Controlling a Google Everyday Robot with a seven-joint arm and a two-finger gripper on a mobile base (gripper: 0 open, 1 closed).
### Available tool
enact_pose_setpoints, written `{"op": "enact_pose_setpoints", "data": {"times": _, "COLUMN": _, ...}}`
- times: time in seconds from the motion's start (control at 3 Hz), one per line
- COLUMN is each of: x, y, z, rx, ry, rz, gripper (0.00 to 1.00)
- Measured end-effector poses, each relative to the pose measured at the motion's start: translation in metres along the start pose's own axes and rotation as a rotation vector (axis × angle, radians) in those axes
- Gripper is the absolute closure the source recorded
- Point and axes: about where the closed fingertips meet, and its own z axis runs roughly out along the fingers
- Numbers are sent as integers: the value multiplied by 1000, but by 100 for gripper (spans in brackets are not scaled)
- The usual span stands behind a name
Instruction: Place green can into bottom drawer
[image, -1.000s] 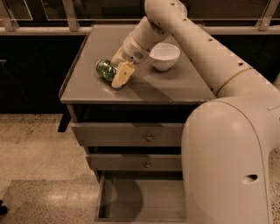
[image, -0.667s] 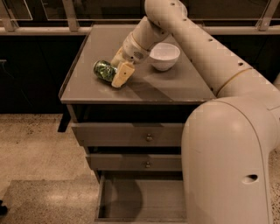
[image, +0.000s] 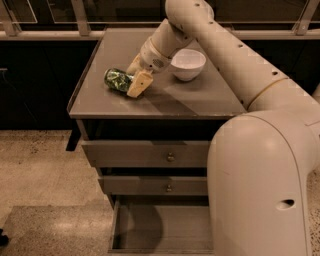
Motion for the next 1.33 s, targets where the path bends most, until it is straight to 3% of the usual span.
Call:
{"op": "enact_pose_setpoints", "data": {"times": 0.33, "x": 0, "y": 0, "z": 0, "rx": 0, "ry": 0, "rz": 0, "gripper": 100}}
{"op": "enact_pose_setpoints", "data": {"times": 0.67, "x": -2, "y": 15, "z": -6, "rx": -14, "ry": 7, "rz": -1, "gripper": 100}}
{"op": "enact_pose_setpoints", "data": {"times": 1.0, "x": -8, "y": 42, "z": -27, "rx": -5, "ry": -7, "rz": -3, "gripper": 100}}
{"op": "enact_pose_setpoints", "data": {"times": 1.33, "x": -14, "y": 89, "z": -65, "rx": 57, "ry": -32, "rz": -2, "gripper": 100}}
